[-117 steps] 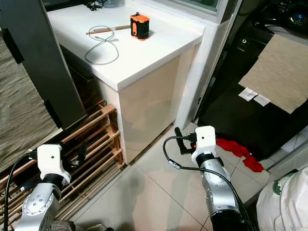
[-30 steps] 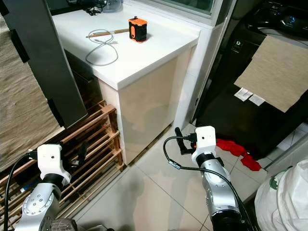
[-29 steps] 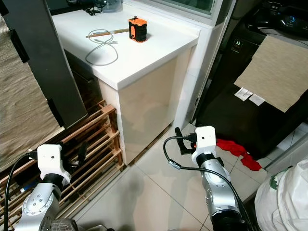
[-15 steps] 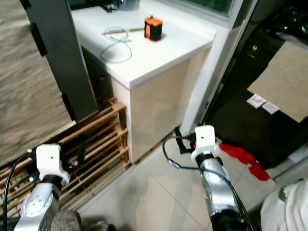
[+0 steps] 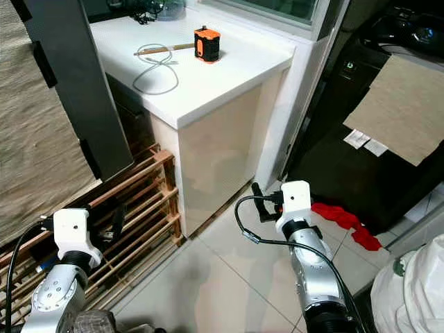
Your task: Clothes washing
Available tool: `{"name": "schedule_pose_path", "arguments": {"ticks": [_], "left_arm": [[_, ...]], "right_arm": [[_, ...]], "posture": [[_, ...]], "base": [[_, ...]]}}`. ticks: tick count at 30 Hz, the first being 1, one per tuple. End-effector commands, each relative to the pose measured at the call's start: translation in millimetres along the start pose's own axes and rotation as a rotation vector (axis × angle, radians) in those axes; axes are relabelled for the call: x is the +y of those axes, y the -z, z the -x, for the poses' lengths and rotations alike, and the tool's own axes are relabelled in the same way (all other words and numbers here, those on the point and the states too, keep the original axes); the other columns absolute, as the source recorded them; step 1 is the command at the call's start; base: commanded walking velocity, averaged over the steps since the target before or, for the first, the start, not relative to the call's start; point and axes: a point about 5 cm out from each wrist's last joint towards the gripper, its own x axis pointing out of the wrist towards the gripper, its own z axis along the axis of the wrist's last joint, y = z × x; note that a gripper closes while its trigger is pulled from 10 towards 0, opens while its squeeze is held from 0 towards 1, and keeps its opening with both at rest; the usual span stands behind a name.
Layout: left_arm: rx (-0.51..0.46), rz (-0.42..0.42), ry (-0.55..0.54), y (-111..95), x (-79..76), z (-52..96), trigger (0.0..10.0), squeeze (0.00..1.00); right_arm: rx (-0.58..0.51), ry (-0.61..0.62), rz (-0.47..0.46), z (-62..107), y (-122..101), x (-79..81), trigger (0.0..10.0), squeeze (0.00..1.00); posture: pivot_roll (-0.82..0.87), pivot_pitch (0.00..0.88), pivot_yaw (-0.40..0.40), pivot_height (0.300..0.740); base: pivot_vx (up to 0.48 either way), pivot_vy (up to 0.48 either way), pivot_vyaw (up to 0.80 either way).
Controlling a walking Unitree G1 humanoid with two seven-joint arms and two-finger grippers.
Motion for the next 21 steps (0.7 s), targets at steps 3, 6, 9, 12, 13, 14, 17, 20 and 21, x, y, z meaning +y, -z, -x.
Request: {"name": "schedule_pose_path", "arguments": {"ticks": [3, 6, 9, 12, 13, 14, 17, 20, 21], "left_arm": [[-0.005, 0.001, 0.065, -27, -48.3, -49.7, 10.0, 0.0], [-0.005, 0.001, 0.065, -27, -48.3, -49.7, 10.0, 0.0], [-0.005, 0.001, 0.065, -27, -48.3, -49.7, 10.0, 0.0], [-0.005, 0.001, 0.065, -27, -48.3, -49.7, 10.0, 0.0], [-0.005, 0.001, 0.065, -27, -48.3, -49.7, 10.0, 0.0], [-0.009, 0.004, 0.081, -29, -48.1, -50.2, 10.0, 0.0], [-0.017, 0.007, 0.107, -31, -48.2, -51.6, 10.0, 0.0], [-0.019, 0.002, 0.107, -32, -47.7, -52.3, 10.0, 0.0], [-0.02, 0.002, 0.107, -32, -47.6, -52.4, 10.0, 0.0]], "right_arm": [[0.106, 0.007, 0.035, -38.3, -12, 8.1, 10.0, 0.49], [0.106, 0.007, 0.035, -38.3, -12, 8.1, 10.0, 0.49], [0.106, 0.007, 0.035, -38.3, -12, 8.1, 10.0, 0.49], [0.106, 0.007, 0.035, -38.3, -12, 8.1, 10.0, 0.49], [0.106, 0.007, 0.035, -38.3, -12, 8.1, 10.0, 0.49], [0.081, 0.03, 0.007, -36.7, -14, 5.3, 10.0, 0.56], [0.005, 0.069, -0.041, -34.6, -22, -0.8, 10.0, 0.56], [0.003, 0.069, -0.041, -34.9, -22, -2.1, 10.0, 0.56], [0.0, 0.069, -0.043, -35.0, -23, -2.7, 10.0, 0.56]], "posture": [[-0.09, 0.0, -0.003, 0.74], [-0.09, 0.0, -0.003, 0.74], [-0.09, 0.0, -0.003, 0.74], [-0.09, 0.0, -0.003, 0.74], [-0.09, 0.0, -0.003, 0.74], [-0.09, 0.0, -0.002, 0.74], [-0.09, 0.0, -0.002, 0.74], [-0.09, 0.0, -0.002, 0.74], [-0.09, 0.0, -0.002, 0.74]], "base": [[0.0, 0.0, 0.0], [0.0, 0.0, 0.0], [0.0, 0.0, 0.0], [0.0, 0.0, 0.0], [0.0, 0.0, 0.0], [0.0, 0.0, 0.0], [0.0, 0.0, 0.0], [0.0, 0.0, 0.0], [0.0, 0.0, 0.0]]}}
